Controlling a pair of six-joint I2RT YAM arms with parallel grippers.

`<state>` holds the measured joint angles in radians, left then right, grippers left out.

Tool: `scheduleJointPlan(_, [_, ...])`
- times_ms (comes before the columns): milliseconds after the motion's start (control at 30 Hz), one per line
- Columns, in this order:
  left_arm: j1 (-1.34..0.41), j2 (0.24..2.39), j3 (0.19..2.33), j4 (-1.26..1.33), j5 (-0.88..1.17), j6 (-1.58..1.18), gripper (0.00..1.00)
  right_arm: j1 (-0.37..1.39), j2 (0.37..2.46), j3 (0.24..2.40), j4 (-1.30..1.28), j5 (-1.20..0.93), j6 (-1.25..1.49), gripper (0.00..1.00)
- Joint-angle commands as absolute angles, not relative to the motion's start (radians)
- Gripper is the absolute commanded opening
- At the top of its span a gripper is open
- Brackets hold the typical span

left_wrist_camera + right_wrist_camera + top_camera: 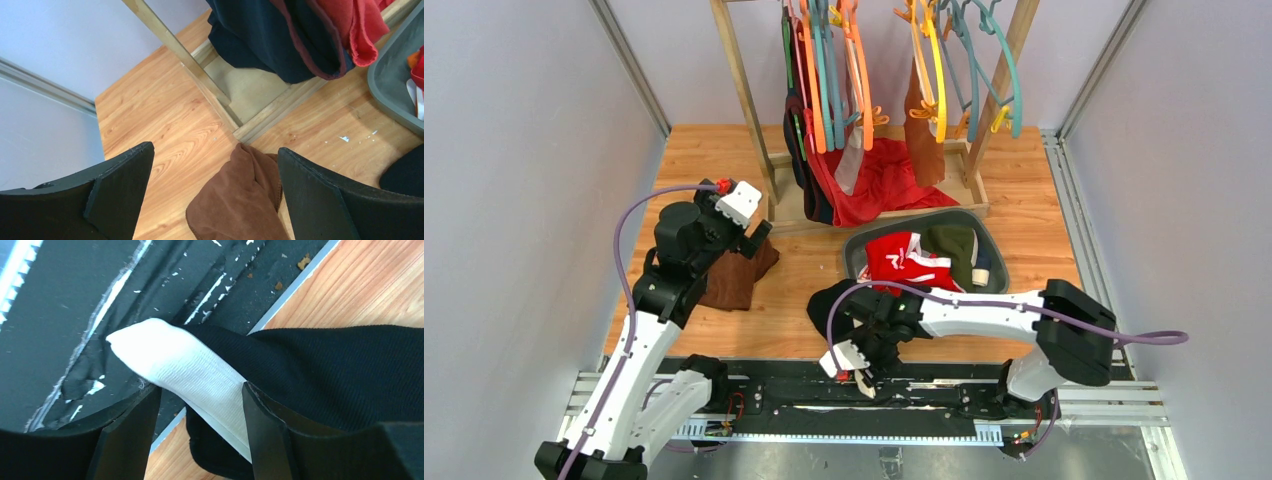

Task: Remove the underwear clipped to the hanger
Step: Pick up the underwear from the center of the board.

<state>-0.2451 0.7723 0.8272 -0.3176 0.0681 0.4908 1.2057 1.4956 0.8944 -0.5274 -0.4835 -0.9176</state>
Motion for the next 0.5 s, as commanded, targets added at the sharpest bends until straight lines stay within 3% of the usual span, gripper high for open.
scheduleJointPlan(0, [-0.242,0.743,0.805,-0.276,0.097,0.501,0.98,1.224,1.551,0.942,-0.517,-0.395,-0.960,0.62])
scheduleJointPlan(100, [-0.242,0.738,0.802,-0.275,0.102,0.502,0.98,1.234,1.572,0.936,-0.481,-0.354,-0.961,0.55])
scheduleJointPlan(367, [-0.242,0.728,0.790,-0.267,0.107,0.509,0.98,1.235,1.543,0.947,-0.456,-0.327,-0.932,0.10])
scheduleJointPlan(467, [-0.242,0.726,0.790,-0.268,0.105,0.509,0.98,1.235,1.482,0.955,-0.456,-0.358,-0.917,0.01])
